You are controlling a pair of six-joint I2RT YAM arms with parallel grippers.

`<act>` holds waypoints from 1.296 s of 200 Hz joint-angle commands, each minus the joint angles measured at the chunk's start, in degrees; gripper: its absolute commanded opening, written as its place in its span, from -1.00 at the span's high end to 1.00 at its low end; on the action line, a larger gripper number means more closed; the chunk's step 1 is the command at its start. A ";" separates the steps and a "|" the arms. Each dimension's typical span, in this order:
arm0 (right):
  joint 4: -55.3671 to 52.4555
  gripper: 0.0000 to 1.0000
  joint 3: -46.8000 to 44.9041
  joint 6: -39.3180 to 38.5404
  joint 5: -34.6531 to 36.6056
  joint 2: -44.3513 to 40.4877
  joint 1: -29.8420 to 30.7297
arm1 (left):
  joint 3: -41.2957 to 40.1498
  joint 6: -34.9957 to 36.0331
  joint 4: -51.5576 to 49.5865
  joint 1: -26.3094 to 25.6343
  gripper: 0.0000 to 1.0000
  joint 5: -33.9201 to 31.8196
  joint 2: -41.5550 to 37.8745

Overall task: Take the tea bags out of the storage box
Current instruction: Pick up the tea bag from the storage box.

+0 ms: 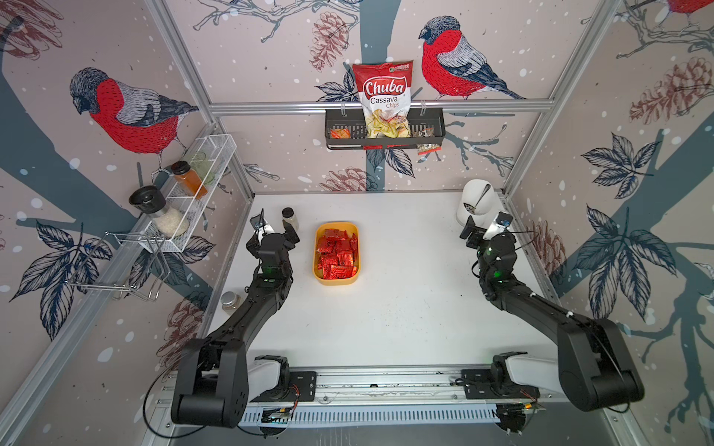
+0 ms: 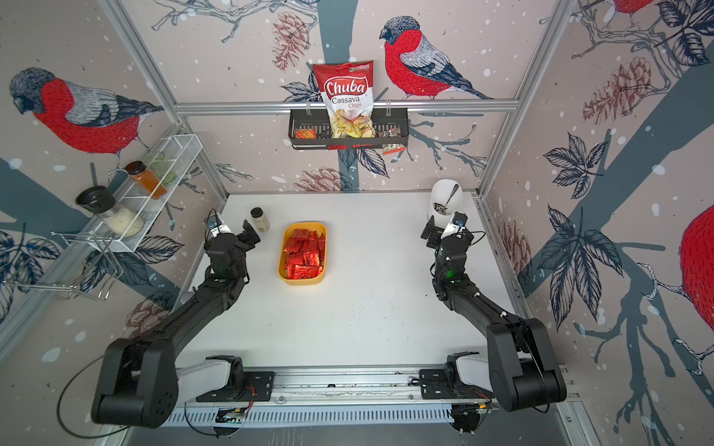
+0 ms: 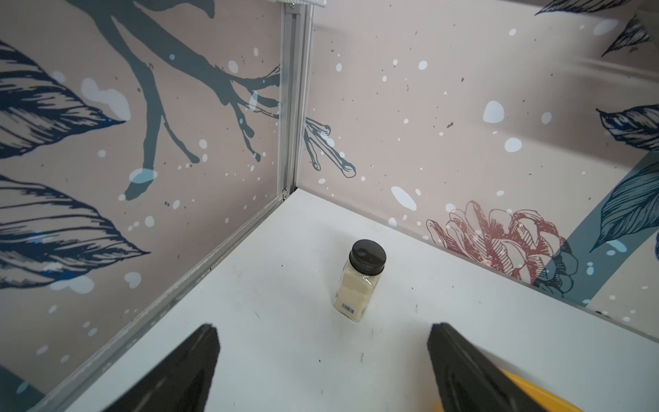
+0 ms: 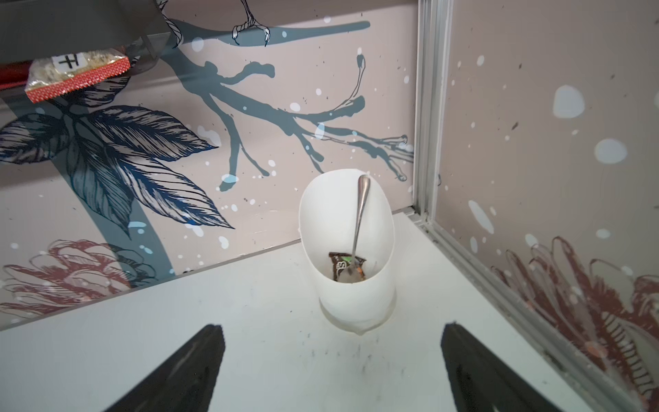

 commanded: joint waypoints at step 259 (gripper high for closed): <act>-32.66 -0.39 35.00 17.72 -27.13 27.80 27.98 | 29.91 -26.05 -35.88 -0.08 0.03 50.61 29.22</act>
